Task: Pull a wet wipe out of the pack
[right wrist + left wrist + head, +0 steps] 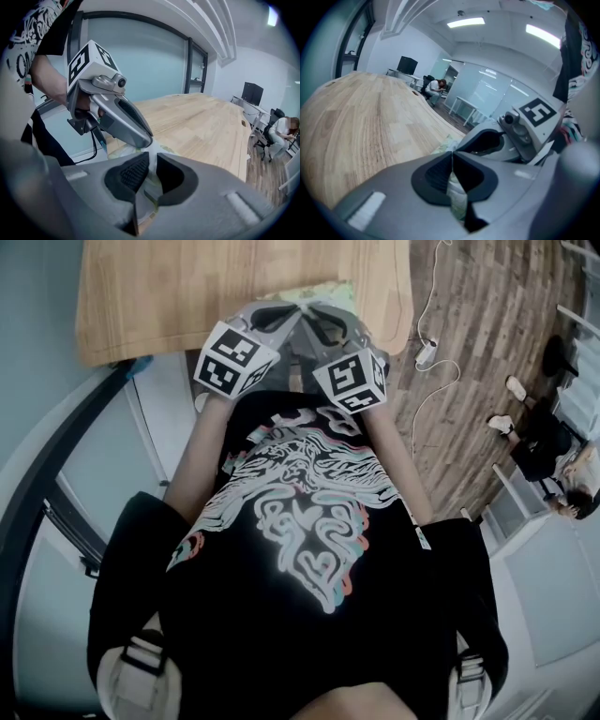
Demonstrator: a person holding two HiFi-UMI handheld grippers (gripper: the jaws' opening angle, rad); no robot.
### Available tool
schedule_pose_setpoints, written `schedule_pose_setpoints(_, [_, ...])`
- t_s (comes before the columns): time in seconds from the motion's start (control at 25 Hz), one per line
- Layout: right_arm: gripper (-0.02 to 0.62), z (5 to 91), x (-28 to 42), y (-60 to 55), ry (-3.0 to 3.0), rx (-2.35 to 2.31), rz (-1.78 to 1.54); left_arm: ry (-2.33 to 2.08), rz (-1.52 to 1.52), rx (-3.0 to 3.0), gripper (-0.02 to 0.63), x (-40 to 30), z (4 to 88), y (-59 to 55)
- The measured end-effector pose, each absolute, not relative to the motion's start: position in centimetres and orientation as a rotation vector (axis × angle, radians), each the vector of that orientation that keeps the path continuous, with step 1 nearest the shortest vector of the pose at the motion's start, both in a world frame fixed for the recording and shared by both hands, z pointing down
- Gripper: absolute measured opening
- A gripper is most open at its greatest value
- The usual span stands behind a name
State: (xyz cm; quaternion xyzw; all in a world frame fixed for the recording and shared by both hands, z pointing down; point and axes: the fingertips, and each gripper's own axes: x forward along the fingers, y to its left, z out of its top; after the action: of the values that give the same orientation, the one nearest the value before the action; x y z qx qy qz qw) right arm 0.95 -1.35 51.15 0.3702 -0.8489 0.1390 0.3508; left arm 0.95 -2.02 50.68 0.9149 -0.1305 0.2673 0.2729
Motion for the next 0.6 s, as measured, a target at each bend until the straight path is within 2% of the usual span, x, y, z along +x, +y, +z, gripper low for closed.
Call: schedule_pose_setpoints(0.6, [0.051, 51.53, 0.86, -1.39, -2.185, 0.962, 0.36, -0.325, 0.74, 2.457, -0.005, 0.21, 50.82, -2.12])
